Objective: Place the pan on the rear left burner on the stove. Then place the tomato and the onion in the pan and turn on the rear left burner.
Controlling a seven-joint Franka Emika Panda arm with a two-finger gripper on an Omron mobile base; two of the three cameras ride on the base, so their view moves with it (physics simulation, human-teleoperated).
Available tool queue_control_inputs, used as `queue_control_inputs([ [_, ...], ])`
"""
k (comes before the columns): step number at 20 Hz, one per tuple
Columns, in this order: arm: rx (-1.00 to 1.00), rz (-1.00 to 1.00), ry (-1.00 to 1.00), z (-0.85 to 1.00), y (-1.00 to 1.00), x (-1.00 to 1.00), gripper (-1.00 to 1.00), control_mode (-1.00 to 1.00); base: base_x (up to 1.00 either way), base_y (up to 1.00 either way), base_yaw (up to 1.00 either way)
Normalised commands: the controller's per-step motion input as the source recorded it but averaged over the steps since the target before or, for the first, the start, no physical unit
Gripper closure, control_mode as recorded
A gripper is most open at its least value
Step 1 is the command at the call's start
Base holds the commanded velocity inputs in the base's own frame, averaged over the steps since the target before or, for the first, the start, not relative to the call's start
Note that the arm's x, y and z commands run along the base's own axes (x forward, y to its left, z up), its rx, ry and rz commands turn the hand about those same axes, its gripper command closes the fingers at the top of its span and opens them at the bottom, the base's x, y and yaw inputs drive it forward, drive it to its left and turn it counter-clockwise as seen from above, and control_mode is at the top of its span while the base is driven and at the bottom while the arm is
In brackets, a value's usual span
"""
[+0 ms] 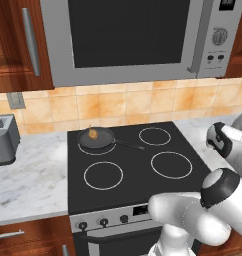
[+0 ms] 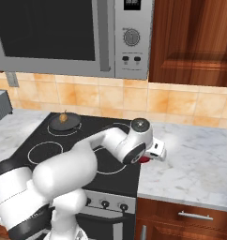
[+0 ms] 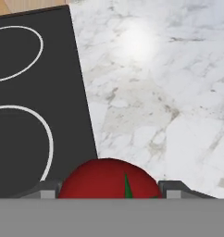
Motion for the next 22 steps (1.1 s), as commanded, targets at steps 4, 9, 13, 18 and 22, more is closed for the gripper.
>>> queue_control_inputs([
  [4, 0.00, 0.02, -0.01, 0.12, 0.61, 0.09, 1.00, -1.00, 0.00, 0.00, 0.00],
  [9, 0.00, 0.02, 0.00, 0.12, 0.68, 0.17, 1.00, -1.00, 0.00, 0.00, 0.00],
  [13, 0.00, 0.03, 0.00, 0.12, 0.67, 0.18, 1.00, -1.00, 0.00, 0.00, 0.00],
  [18, 0.00, 0.03, 0.00, 0.04, 0.66, 0.22, 1.00, -1.00, 0.00, 0.00, 0.00],
  [22, 0.00, 0.04, 0.00, 0.01, 0.61, 0.23, 1.00, -1.00, 0.00, 0.00, 0.00],
])
